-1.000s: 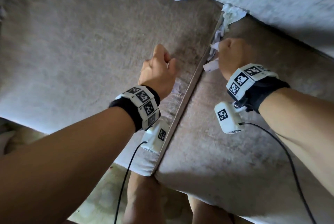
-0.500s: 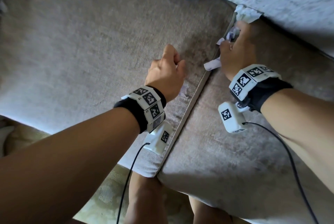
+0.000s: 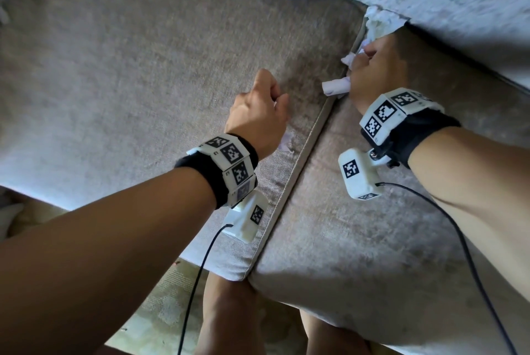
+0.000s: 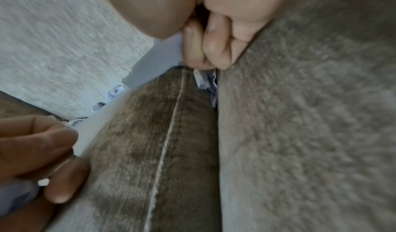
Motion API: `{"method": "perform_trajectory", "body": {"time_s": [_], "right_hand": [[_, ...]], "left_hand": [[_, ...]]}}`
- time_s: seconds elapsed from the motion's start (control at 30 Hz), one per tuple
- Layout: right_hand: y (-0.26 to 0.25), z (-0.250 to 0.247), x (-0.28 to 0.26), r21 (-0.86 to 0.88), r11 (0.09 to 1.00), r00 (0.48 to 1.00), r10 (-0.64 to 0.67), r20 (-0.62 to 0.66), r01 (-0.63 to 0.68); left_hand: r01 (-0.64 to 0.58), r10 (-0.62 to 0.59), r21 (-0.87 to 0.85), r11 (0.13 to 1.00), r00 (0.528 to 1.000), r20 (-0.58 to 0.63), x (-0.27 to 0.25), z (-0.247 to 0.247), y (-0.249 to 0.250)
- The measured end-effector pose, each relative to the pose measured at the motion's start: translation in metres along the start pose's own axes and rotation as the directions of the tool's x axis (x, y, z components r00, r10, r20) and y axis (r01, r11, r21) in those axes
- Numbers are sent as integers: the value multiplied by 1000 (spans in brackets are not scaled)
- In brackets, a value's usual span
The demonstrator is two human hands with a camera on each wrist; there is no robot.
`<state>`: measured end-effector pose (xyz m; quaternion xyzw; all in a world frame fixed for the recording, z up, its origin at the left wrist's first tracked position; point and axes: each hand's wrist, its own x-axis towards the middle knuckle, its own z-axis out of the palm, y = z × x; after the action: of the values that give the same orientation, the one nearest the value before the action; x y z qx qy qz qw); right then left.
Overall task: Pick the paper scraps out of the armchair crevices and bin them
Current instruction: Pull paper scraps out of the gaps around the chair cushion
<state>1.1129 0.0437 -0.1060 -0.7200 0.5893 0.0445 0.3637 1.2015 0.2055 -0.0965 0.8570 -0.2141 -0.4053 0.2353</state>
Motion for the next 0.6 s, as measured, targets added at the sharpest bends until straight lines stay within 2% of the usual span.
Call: {"method": "perform_trajectory", "body": {"time_s": [0.1, 0.3, 0.4, 0.6], "right_hand": [[8, -9, -7, 39, 999, 1000, 1, 10, -2], [24, -26, -29, 219, 971, 995, -97, 18, 91], [27, -35, -44, 280, 948, 988, -156, -16, 154], [26, -68, -87, 307, 934, 984, -167, -68, 180]], "left_hand": [[-4, 5, 15, 1000, 1000, -18, -2, 0, 2], [4, -1, 63, 998, 999, -48, -10, -1, 16], [-38, 39, 39, 999, 998, -39, -14, -1, 27], [-75, 74, 60, 995, 997, 15, -34, -10, 54]]}}
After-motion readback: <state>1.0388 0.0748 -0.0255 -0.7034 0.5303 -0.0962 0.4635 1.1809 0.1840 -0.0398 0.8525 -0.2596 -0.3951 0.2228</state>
